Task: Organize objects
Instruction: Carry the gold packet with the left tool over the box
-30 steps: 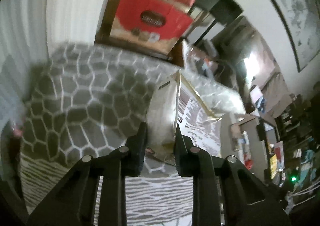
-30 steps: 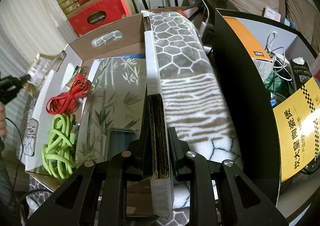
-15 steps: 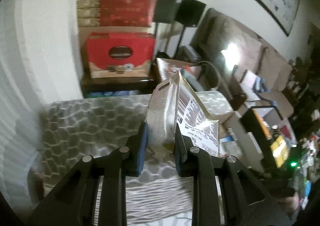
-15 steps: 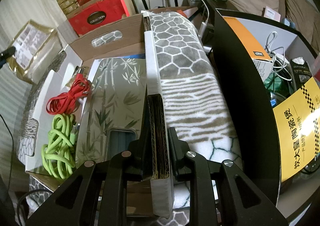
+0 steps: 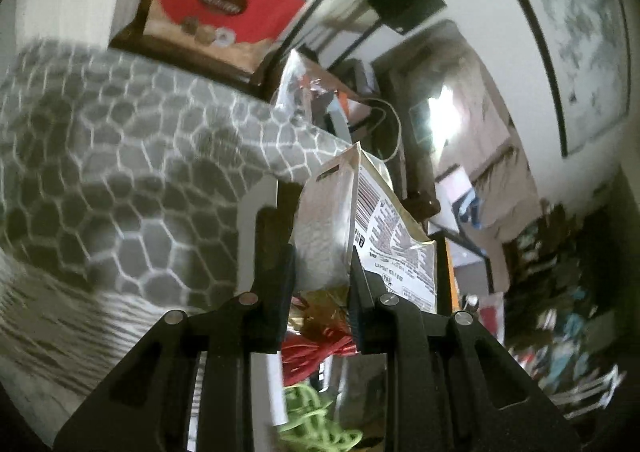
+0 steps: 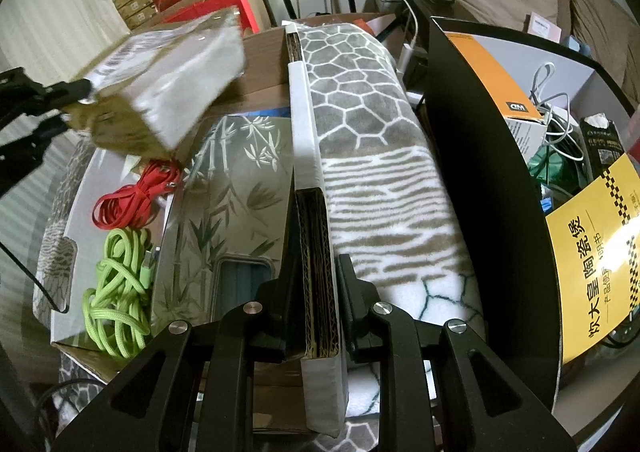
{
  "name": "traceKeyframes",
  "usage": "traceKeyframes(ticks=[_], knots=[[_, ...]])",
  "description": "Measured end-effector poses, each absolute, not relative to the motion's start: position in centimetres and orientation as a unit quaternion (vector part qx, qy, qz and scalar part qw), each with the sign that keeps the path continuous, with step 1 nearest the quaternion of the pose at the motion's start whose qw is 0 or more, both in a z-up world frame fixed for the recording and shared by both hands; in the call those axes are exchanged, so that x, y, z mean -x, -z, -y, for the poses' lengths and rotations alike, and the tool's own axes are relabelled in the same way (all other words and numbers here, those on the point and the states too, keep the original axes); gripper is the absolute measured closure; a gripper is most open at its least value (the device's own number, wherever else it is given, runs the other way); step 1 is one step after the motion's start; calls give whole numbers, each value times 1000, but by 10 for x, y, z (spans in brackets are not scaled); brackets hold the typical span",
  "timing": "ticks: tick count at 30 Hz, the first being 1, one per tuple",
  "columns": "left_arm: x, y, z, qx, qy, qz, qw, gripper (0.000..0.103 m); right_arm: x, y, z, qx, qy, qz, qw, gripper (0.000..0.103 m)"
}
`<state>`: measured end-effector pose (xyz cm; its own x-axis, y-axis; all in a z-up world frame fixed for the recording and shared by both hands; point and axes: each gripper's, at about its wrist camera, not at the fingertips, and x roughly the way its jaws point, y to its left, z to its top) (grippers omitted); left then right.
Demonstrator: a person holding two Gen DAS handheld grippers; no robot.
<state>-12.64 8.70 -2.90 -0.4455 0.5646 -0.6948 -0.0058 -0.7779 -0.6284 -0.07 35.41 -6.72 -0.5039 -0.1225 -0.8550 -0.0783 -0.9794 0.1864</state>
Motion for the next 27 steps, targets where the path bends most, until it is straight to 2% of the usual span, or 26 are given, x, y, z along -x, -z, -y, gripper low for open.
traceKeyframes(ticks=[7,14,17,19,24,27], knots=[[119,54,-99,506,-787,330,129,79,1,68,-356,-497,861,104,14,83],[113,58,-104,505,-791,329,106,77,1,68,-358,-497,862,104,14,83],[110,54,-111,512,-792,307,123,64,1,68,-358,-496,862,104,14,83],[109,50,-117,527,-785,290,146,47,1,67,-359,-496,862,106,15,83],[107,41,-104,531,-779,277,187,45,-2,65,-358,-495,862,107,17,83],[110,35,-93,526,-789,264,175,43,-3,65,-358,-494,863,107,16,83]])
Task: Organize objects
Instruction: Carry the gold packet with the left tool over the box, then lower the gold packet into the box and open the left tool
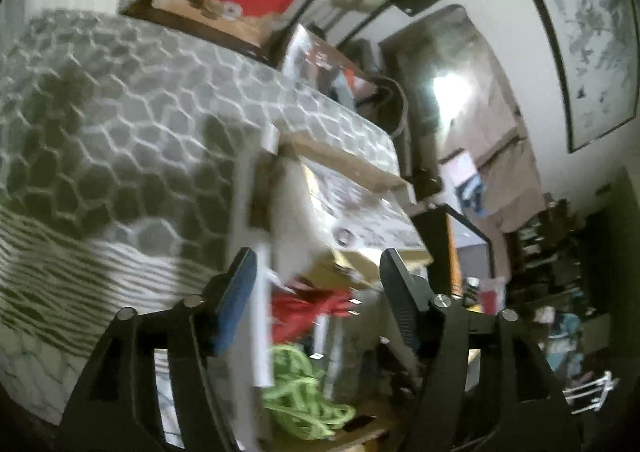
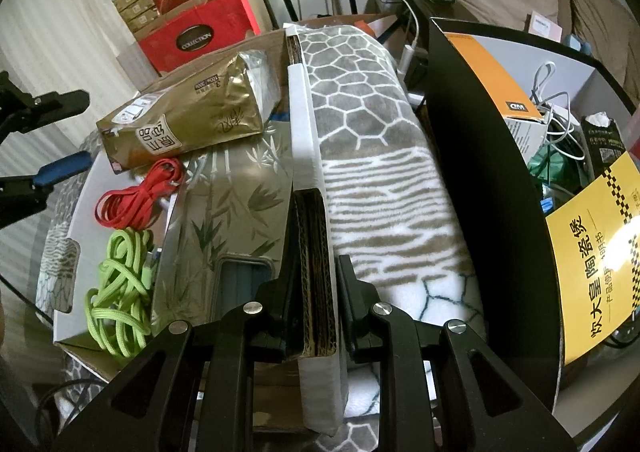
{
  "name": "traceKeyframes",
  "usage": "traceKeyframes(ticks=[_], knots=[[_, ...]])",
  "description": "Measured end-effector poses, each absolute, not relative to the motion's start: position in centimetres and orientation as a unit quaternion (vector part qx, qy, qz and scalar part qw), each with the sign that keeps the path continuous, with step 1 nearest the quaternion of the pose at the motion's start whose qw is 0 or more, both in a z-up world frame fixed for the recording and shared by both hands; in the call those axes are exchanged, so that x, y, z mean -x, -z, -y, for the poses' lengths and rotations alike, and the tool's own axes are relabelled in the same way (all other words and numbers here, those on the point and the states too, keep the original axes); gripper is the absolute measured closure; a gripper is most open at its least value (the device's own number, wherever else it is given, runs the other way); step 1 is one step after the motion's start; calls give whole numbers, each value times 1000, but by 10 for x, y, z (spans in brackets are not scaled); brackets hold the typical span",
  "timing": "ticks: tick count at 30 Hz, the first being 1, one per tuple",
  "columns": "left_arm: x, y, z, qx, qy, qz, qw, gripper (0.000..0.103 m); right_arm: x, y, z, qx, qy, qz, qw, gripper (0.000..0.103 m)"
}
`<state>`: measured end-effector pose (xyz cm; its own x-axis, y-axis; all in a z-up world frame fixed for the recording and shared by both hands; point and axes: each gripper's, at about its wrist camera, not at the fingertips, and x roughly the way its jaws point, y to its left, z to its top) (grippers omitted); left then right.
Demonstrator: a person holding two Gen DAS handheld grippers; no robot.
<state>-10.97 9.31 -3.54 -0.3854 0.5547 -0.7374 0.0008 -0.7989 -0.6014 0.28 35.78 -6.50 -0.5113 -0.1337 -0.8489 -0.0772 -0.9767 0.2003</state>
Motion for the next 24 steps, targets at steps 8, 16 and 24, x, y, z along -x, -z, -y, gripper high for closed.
traceKeyframes(ticks=[8,16,24], knots=[[126,21,-75,517,-806,217,191,33,-3,64,-357,-491,864,110,11,82],[148,20,-83,523,-814,145,207,27,-18,45,-360,-465,879,106,-18,68],[172,10,-105,501,-823,74,259,15,-61,7,-354,-426,899,101,-21,56]])
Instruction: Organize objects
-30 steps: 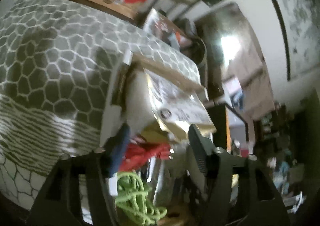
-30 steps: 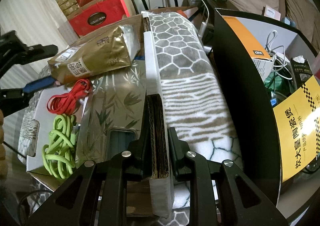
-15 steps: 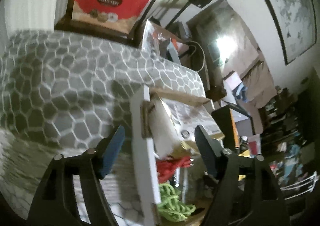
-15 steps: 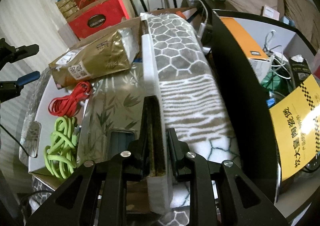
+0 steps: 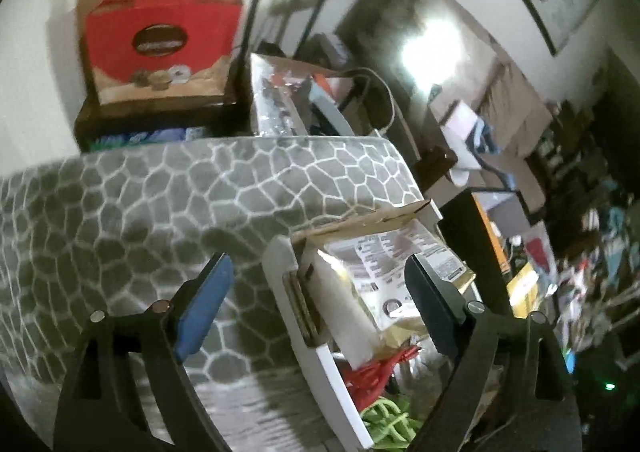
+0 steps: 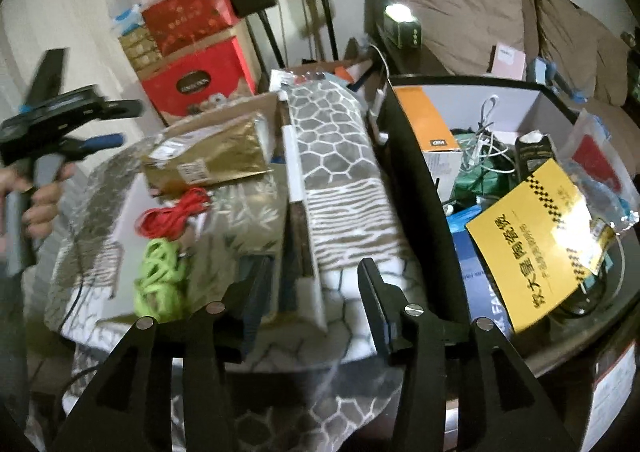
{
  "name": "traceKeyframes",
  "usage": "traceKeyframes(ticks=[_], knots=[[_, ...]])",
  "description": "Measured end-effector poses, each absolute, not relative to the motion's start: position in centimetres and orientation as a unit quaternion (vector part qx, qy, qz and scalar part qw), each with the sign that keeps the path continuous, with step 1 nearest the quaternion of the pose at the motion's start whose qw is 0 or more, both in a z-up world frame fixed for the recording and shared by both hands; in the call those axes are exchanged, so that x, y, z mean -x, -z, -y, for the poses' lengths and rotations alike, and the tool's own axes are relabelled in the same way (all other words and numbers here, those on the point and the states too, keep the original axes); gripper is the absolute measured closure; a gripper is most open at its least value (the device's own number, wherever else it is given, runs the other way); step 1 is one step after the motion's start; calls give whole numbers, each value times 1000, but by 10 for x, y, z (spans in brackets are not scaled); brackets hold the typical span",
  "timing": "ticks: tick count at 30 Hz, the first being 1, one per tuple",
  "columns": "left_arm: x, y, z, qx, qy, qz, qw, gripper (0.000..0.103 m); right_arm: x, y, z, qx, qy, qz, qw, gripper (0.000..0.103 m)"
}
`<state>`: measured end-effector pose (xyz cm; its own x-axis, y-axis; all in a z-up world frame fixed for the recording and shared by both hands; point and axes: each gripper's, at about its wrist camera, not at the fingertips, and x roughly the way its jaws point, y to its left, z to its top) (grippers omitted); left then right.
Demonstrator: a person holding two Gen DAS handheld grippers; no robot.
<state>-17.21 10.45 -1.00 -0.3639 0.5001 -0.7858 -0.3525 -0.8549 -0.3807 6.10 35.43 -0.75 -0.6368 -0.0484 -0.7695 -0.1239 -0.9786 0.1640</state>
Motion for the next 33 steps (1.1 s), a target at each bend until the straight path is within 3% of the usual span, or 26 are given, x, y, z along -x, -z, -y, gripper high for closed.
traceKeyframes(ticks=[9,25,33], knots=[[191,11,-132,494,-823,9,279,2,-90,0,-332,436,-888,-140,-36,30],[220,29,-186,526,-746,-74,402,2,-75,45,-307,452,-828,-302,-138,37],[220,48,-192,566,-694,-64,440,11,-63,40,-307,458,-824,-304,-135,37]])
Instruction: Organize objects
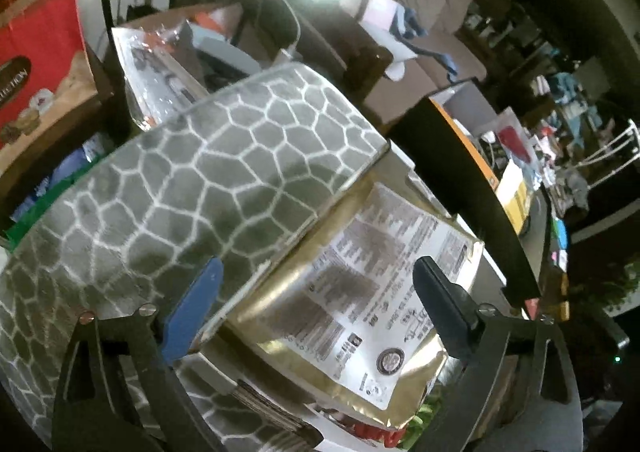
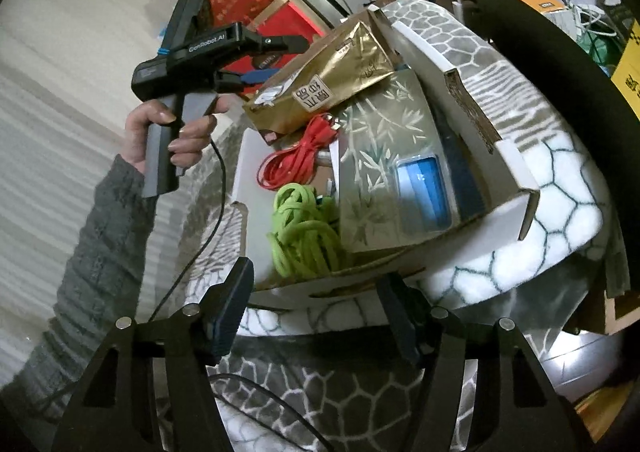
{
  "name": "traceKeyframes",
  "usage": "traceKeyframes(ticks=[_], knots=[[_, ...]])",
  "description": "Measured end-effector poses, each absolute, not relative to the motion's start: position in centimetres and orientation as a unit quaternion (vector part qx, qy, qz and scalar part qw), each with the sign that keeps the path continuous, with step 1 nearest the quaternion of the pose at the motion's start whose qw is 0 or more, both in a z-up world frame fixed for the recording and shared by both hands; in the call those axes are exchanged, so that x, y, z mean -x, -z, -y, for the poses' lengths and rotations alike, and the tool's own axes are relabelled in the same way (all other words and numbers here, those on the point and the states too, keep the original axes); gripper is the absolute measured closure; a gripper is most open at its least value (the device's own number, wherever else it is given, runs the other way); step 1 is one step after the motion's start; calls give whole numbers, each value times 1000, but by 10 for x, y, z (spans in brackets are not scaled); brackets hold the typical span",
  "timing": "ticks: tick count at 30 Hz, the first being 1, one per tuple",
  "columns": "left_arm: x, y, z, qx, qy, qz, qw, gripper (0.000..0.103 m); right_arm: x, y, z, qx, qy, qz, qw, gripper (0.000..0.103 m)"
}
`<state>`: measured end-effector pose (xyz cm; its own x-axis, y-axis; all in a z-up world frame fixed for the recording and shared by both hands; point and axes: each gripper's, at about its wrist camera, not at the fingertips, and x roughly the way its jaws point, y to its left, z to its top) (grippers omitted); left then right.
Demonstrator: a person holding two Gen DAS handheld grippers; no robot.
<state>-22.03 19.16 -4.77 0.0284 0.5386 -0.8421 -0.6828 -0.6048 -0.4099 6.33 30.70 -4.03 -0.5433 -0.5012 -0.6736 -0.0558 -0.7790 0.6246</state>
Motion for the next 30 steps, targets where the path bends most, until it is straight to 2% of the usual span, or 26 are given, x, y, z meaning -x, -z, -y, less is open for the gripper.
traceKeyframes(ticks=[9,16,23,26,30], knots=[[210,41,-168,565,-698,-22,440,10,-46,22,-323,-461,855,228,71,37],[184,32,-143,567,-687,20,454,10,-21,24,-370,-462,858,221,26,37],[170,24,-129,562,-671,72,478,13,-8,31,-387,-469,855,221,25,38],[174,24,-132,565,-691,58,447,17,-4,32,-386,-471,855,218,20,41],[186,25,-129,561,-698,83,438,14,-10,32,-387,-468,853,229,20,42]])
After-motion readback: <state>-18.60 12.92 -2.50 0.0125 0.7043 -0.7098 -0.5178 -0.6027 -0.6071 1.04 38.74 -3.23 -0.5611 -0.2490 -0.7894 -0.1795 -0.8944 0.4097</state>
